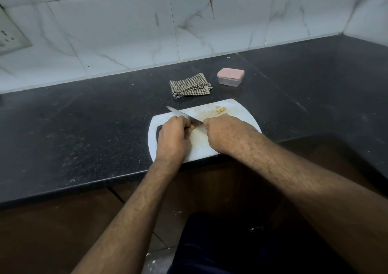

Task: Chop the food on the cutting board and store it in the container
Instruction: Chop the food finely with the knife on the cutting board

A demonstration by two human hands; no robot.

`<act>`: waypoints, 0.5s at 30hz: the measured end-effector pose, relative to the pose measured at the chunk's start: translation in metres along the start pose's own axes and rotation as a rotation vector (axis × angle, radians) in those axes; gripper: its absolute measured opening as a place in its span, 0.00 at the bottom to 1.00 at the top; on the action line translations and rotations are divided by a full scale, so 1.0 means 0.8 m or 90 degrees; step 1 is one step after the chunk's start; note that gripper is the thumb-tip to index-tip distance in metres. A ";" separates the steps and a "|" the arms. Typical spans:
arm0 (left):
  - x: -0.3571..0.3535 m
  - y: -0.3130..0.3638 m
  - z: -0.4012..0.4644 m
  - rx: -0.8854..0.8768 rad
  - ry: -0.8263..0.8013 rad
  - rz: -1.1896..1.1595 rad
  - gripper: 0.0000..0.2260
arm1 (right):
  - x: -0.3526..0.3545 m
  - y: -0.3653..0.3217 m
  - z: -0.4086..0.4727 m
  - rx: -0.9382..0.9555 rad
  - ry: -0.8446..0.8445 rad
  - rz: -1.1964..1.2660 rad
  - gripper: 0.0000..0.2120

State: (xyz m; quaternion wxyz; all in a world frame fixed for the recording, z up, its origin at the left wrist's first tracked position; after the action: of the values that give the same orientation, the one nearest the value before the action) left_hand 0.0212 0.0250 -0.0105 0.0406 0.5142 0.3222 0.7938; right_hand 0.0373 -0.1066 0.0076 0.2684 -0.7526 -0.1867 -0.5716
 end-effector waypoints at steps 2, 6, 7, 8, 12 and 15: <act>0.000 0.002 -0.001 -0.007 0.003 0.001 0.08 | -0.006 0.002 0.001 -0.001 0.009 0.022 0.16; 0.002 0.003 -0.002 -0.009 0.008 -0.021 0.08 | -0.015 0.000 0.004 -0.006 0.006 0.026 0.19; 0.003 0.003 -0.002 -0.005 0.008 -0.025 0.08 | -0.016 -0.001 0.006 -0.006 0.006 0.026 0.20; 0.002 0.002 -0.002 0.001 0.006 -0.031 0.08 | -0.016 -0.001 0.006 -0.007 0.007 0.027 0.20; -0.001 -0.003 0.000 0.025 0.002 -0.038 0.05 | -0.013 0.002 0.007 -0.005 0.015 0.016 0.19; 0.000 -0.004 0.001 0.038 -0.002 -0.028 0.02 | -0.008 0.005 0.004 -0.006 0.031 0.007 0.16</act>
State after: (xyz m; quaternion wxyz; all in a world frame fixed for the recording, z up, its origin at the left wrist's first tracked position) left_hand 0.0209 0.0277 -0.0119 0.0427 0.5091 0.3570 0.7820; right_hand 0.0405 -0.1074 0.0000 0.2724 -0.7405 -0.1733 -0.5894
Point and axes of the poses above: each hand's wrist, its own z-axis towards the middle knuckle, its own x-axis out of the back of the hand, y = z × x, the point moved 10 cm from there along z, towards the middle knuckle, and after that the axes turned 12 degrees about x, right-handed, at the moved point
